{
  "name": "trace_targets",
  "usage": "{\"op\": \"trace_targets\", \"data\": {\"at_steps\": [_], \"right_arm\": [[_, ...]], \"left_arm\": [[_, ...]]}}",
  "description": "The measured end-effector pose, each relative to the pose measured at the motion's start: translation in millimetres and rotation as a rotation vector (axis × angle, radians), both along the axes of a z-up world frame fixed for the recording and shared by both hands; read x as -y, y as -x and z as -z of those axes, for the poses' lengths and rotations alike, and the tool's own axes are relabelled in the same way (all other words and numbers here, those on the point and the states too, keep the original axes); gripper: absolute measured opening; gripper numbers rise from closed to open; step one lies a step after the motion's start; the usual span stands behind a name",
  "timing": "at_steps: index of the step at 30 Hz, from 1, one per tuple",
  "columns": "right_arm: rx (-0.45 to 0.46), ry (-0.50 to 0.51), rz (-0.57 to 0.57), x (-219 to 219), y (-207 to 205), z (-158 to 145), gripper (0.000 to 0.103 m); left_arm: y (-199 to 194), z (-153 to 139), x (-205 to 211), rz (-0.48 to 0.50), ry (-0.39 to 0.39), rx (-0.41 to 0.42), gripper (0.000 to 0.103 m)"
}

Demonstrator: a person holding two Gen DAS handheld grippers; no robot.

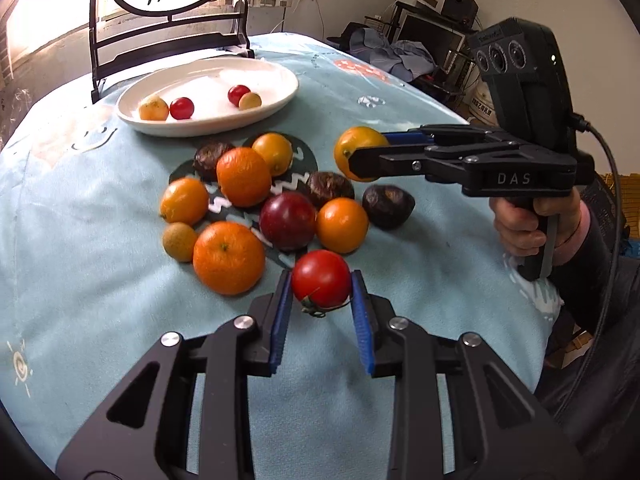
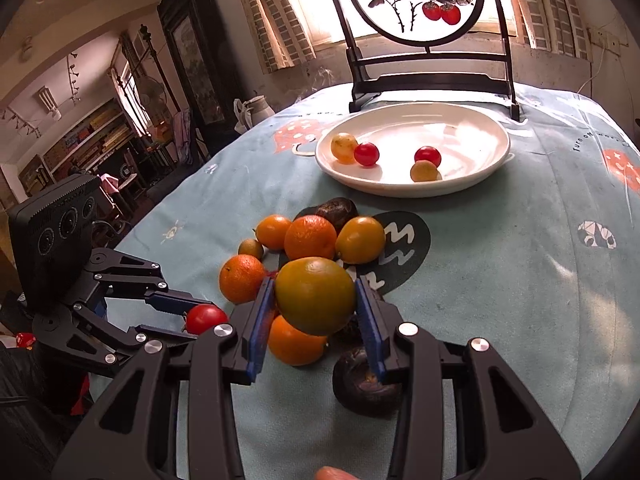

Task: Organize fruits
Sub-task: 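Place both held tomatoes on the white plate and open both grippers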

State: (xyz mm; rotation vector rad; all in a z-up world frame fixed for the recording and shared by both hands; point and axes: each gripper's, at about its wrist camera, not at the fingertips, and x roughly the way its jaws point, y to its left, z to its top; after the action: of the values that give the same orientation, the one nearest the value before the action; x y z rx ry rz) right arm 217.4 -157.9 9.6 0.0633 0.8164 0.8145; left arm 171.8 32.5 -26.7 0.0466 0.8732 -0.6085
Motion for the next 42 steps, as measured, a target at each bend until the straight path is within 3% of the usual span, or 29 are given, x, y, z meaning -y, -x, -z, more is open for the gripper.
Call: {"op": "trace_targets", "data": {"at_steps": [5, 10, 13, 17, 23, 25, 26, 27, 28, 29, 31, 35, 37, 39, 42], "right_arm": [[0.063, -0.048, 0.106, 7.8, -32.1, -19.3, 0.041], [0.112, -0.043, 0.231, 11.4, -78.0, -21.1, 0.041], [0.068, -0.042, 0.277, 11.5, -114.0, -9.8, 0.041], [0.015, -0.008, 0.303, 7.1, -149.5, 8.0, 0.041], [-0.023, 0.047, 0.274, -2.2, -171.9, 25.3, 0.041], [-0.025, 0.055, 0.266, -4.0, -173.3, 26.3, 0.044], [-0.025, 0.052, 0.263, -3.9, -172.7, 25.6, 0.047], [-0.019, 0.043, 0.266, -2.7, -170.8, 23.1, 0.05], [-0.013, 0.036, 0.27, -1.1, -168.4, 19.8, 0.049], [-0.006, 0.028, 0.27, 0.2, -165.6, 15.2, 0.05], [0.014, 0.011, 0.275, 4.1, -157.0, 4.8, 0.05], [0.043, -0.023, 0.258, 13.2, -128.5, -9.4, 0.051], [0.038, -0.03, 0.232, 15.9, -111.2, -9.5, 0.06], [0.026, -0.023, 0.202, 16.9, -93.1, -5.5, 0.06], [0.015, 0.073, 0.176, 12.7, -66.4, 3.6, 0.06]], "left_arm": [[-43.3, -40.9, -5.0, -0.086, 0.001, 0.098, 0.029], [-111.2, -54.2, -7.2, -0.234, -0.021, 0.144, 0.029], [-153.4, -48.8, -6.1, -0.306, -0.013, 0.122, 0.029], [-197.3, -32.2, 7.1, -0.314, -0.039, 0.057, 0.029], [-228.5, -5.4, 17.9, -0.31, -0.09, -0.032, 0.03], [-230.0, -4.9, 17.6, -0.311, -0.088, -0.043, 0.034], [-229.5, -6.4, 16.6, -0.304, -0.071, -0.046, 0.048], [-227.0, -9.5, 15.7, -0.299, -0.047, -0.044, 0.056], [-222.4, -13.8, 14.7, -0.32, -0.046, -0.027, 0.072], [-216.6, -18.6, 14.9, -0.35, -0.065, 0.001, 0.08], [-203.3, -28.8, 15.3, -0.352, -0.093, 0.049, 0.082], [-167.7, -44.1, 4.8, -0.374, -0.114, 0.085, 0.099], [-146.7, -47.0, -6.7, -0.393, -0.093, 0.092, 0.099], [-123.8, -44.8, -20.8, -0.422, -0.044, 0.095, 0.1], [-93.1, -32.8, -39.6, -0.48, -0.001, 0.103, 0.101]]}}
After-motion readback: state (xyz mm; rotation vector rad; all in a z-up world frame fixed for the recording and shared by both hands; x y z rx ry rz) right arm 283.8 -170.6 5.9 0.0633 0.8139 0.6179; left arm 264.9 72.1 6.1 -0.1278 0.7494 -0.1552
